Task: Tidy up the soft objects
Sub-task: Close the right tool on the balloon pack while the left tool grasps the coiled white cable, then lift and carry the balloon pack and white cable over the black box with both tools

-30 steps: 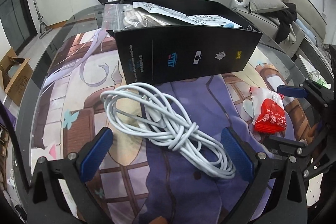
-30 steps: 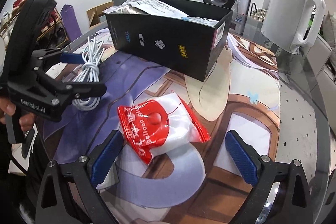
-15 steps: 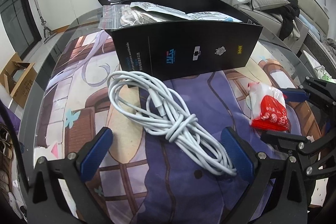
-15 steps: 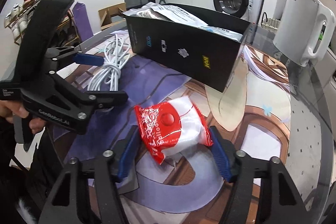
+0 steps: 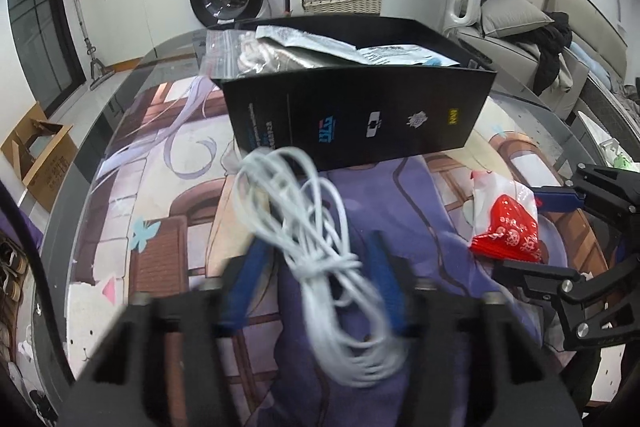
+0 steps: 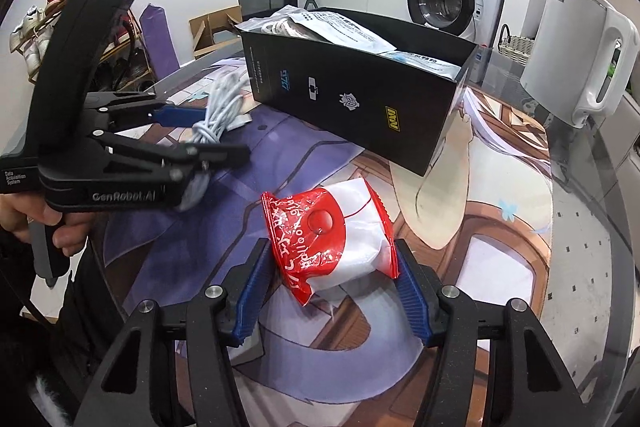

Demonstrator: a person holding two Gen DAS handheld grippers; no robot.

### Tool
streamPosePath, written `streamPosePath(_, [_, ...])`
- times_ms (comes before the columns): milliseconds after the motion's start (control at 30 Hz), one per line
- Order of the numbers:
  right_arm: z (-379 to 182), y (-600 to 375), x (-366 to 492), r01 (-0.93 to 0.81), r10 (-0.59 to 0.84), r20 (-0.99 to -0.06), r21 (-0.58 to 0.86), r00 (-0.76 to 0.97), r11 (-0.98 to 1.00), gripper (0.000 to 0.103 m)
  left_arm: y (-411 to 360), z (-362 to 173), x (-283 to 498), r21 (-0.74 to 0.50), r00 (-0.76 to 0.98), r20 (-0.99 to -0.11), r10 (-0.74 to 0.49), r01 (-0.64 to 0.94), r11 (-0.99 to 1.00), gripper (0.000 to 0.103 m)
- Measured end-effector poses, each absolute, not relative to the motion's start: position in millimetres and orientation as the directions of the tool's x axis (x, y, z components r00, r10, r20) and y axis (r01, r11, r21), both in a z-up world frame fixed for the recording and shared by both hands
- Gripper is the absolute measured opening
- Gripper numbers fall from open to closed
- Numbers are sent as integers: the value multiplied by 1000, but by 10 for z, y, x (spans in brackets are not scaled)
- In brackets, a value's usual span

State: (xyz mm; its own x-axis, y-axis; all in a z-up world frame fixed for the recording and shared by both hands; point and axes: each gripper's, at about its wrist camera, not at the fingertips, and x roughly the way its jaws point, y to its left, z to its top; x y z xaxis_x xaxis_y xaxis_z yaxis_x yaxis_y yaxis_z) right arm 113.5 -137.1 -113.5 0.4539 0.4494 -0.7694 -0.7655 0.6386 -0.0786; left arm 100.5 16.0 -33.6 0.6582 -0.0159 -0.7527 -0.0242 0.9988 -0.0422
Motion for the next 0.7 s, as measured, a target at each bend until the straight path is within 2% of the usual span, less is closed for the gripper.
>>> streamPosePath(67, [-1129,-1378,1135,-764,449,-768,-80,457,640,60,164,-328,987,-53,664,-747,-29,-15,999,29])
streamPosePath(133, [-1113,-1390,1129,-764,454,-763,-79,460,641,60,149,-327,970,-52,670,-741,-36,-4,999,27])
streamPosePath(700, [-758,-1562,1004,-760,542,-672,-45,504,649,59,145,54,816,-97,759,-643,-106,56,994,27])
